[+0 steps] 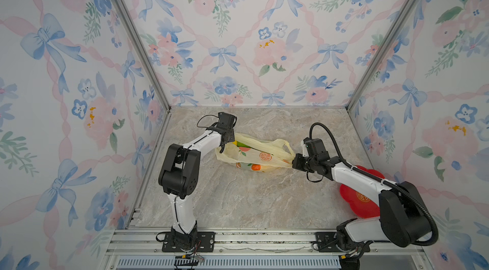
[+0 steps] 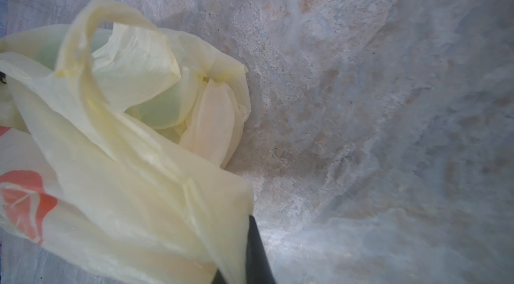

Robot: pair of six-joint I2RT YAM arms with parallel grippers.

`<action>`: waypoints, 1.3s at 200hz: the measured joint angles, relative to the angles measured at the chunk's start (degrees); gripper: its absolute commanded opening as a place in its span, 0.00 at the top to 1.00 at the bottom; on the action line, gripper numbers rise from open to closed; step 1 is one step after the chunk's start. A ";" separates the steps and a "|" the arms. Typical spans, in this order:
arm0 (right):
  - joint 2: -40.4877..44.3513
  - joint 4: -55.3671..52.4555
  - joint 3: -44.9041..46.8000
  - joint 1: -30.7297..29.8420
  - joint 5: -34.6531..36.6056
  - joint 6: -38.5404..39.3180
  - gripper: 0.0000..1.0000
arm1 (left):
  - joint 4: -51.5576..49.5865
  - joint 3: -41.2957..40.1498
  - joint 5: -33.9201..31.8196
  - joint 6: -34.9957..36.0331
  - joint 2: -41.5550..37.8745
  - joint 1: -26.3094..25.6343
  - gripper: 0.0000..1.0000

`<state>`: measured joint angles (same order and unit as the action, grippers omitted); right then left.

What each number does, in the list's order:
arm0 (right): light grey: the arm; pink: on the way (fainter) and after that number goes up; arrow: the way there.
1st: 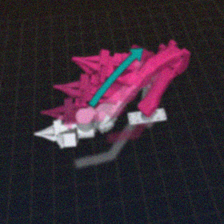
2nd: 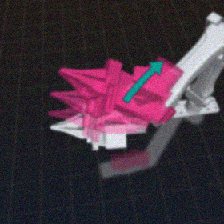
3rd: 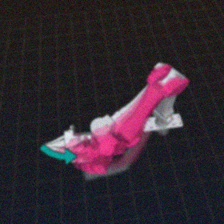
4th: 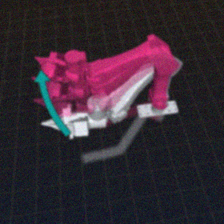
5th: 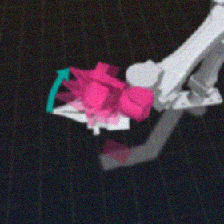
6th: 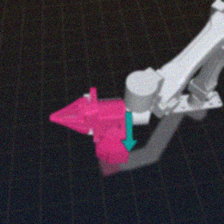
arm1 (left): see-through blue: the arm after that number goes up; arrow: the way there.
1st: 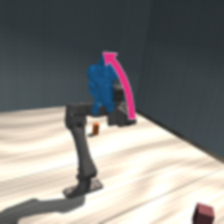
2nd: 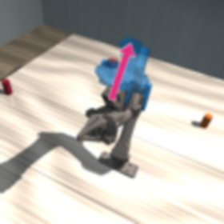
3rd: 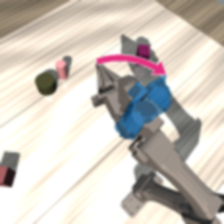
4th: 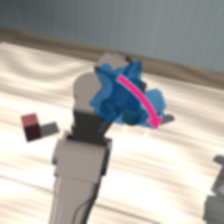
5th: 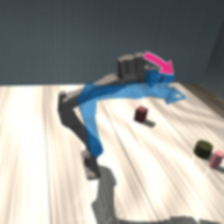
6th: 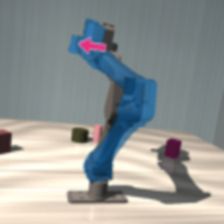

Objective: Take fruits out of the plastic bag
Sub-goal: Spread open the plastic bag at the center of the table.

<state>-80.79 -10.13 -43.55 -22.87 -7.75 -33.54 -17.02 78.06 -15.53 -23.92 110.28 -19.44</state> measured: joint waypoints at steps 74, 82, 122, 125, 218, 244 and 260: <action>1.79 -12.66 -8.39 -9.31 13.73 6.43 0.21 | -3.72 -5.40 -3.54 -0.35 -10.62 -5.70 0.02; 2.49 -14.27 -9.88 -10.51 16.28 7.76 0.18 | -3.96 -6.84 -4.52 -1.16 -13.57 -5.97 0.02; 5.03 -20.20 -16.22 -15.47 26.03 14.97 0.13 | -3.82 -11.96 -8.00 -6.01 -24.81 -7.37 0.02; 4.98 -20.37 -16.59 -15.72 26.47 15.54 0.13 | -3.82 -12.37 -8.15 -6.43 -25.24 -7.54 0.02; -12.02 -22.84 -29.40 -18.23 26.45 28.33 0.11 | 0.00 -18.21 -0.74 -12.70 -18.08 -8.98 0.15; -17.18 -23.50 -33.03 -18.21 26.62 29.46 0.15 | 1.16 -18.49 0.98 -12.55 -15.26 -8.87 0.27; -20.46 -24.00 -34.88 -18.05 26.69 29.53 0.19 | 2.54 -19.43 2.16 -11.58 -15.19 -8.63 0.45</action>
<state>-101.25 -34.13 -78.43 -40.93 18.94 -4.01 -14.48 58.63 -13.37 -35.51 95.09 -28.08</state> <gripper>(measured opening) 0.842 0.652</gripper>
